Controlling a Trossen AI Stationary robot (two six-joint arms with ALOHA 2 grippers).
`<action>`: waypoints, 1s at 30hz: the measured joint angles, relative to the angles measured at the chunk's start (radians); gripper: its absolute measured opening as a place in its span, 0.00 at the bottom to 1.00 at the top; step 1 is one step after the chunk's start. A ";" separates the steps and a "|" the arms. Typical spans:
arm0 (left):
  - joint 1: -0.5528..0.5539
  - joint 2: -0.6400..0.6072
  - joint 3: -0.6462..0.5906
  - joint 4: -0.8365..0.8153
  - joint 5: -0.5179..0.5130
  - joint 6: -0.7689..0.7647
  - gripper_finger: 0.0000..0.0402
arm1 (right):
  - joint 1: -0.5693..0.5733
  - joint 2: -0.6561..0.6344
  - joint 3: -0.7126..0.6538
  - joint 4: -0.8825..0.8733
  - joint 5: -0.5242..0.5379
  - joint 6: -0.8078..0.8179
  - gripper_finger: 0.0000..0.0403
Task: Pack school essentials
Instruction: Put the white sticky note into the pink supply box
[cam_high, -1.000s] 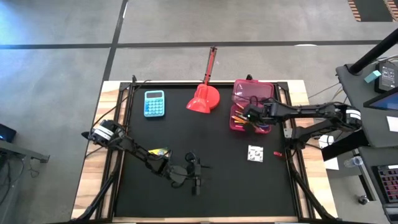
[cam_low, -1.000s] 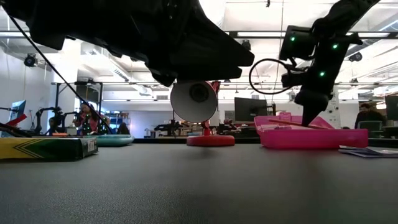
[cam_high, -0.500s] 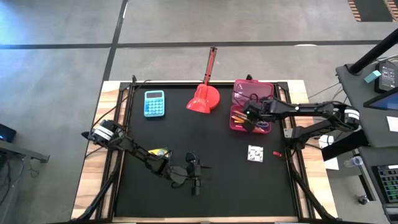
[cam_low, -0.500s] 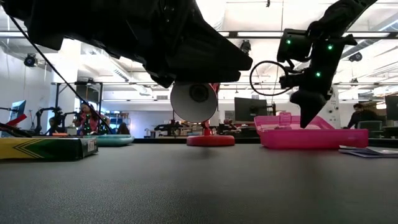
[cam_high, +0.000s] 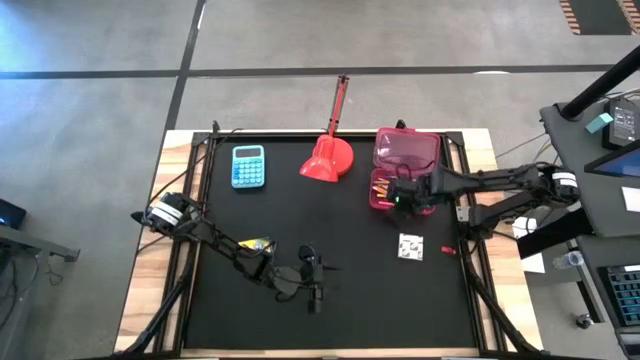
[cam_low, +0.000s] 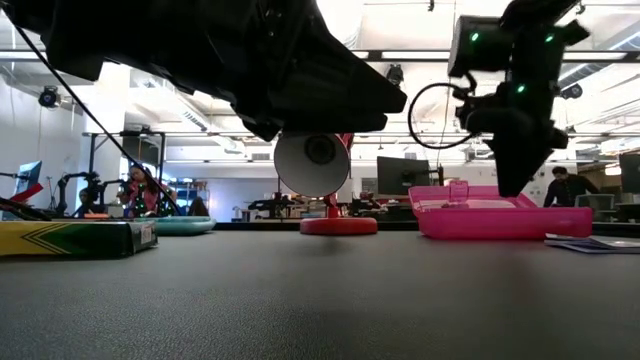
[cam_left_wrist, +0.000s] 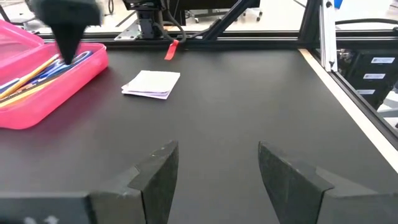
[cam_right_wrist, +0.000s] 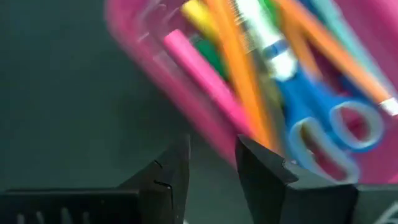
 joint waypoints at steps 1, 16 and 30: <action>0.000 0.000 0.000 0.000 0.000 0.000 0.51 | 0.037 0.002 0.000 0.000 -0.002 0.028 0.28; 0.000 0.000 0.000 0.001 0.001 0.000 0.51 | 0.449 0.043 -0.005 -0.056 0.001 0.355 0.18; 0.000 0.000 0.000 0.001 0.005 -0.003 0.51 | 0.460 0.264 -0.004 -0.112 -0.132 0.333 0.10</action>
